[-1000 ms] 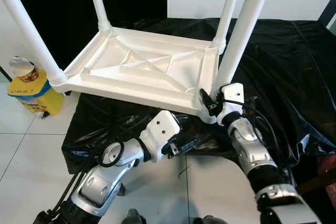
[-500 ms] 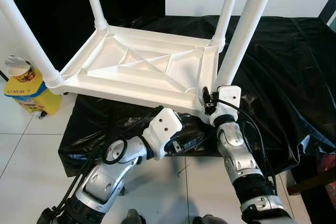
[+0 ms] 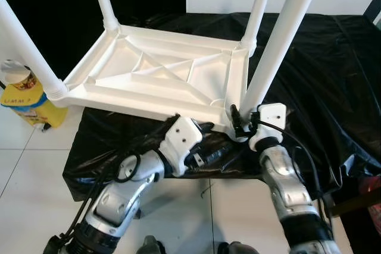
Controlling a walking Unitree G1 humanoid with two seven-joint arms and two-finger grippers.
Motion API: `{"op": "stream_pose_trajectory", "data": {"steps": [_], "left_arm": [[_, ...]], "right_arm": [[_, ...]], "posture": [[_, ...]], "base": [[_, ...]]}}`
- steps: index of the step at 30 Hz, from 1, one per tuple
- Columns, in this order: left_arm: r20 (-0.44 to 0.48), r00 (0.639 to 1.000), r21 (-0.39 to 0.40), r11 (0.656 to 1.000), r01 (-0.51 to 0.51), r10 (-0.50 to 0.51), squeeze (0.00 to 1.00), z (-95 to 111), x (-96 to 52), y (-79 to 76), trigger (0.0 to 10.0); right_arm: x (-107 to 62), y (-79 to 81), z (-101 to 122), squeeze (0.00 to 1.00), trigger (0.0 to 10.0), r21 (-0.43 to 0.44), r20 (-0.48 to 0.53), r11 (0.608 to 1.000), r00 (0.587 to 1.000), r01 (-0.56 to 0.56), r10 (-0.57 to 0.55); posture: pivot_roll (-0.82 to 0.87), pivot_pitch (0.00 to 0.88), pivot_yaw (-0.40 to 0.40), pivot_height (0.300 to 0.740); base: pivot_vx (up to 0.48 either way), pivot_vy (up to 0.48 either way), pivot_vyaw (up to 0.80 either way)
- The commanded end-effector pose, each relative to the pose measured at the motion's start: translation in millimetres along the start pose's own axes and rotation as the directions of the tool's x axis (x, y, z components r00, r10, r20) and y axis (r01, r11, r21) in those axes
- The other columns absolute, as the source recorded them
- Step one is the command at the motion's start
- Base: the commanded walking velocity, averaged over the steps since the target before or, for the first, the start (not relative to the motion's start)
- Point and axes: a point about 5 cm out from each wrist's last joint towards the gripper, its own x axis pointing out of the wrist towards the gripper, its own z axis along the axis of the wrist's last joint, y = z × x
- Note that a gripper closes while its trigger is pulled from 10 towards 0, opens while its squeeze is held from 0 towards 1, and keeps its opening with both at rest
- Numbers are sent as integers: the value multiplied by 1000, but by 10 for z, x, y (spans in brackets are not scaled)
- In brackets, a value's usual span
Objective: Building children table
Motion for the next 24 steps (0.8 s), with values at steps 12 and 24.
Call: {"op": "stream_pose_trajectory", "data": {"steps": [12, 24], "left_arm": [[-20, 993, 50, 992, -117, 118, 0, -16, -164, 384, 10000], [-23, 962, 105, 957, -269, 273, 0, 49, -400, 740, 10000]], "right_arm": [[-515, -89, 91, 0, 10000, 7, -19, 998, 998, -65, 66], [-719, 265, 32, 0, 10000, 92, -85, 896, 893, -435, 442]], "posture": [[-77, 153, -24, 740], [-4, 168, -31, 740]], "base": [[0, 0, 0], [0, 0, 0]]}}
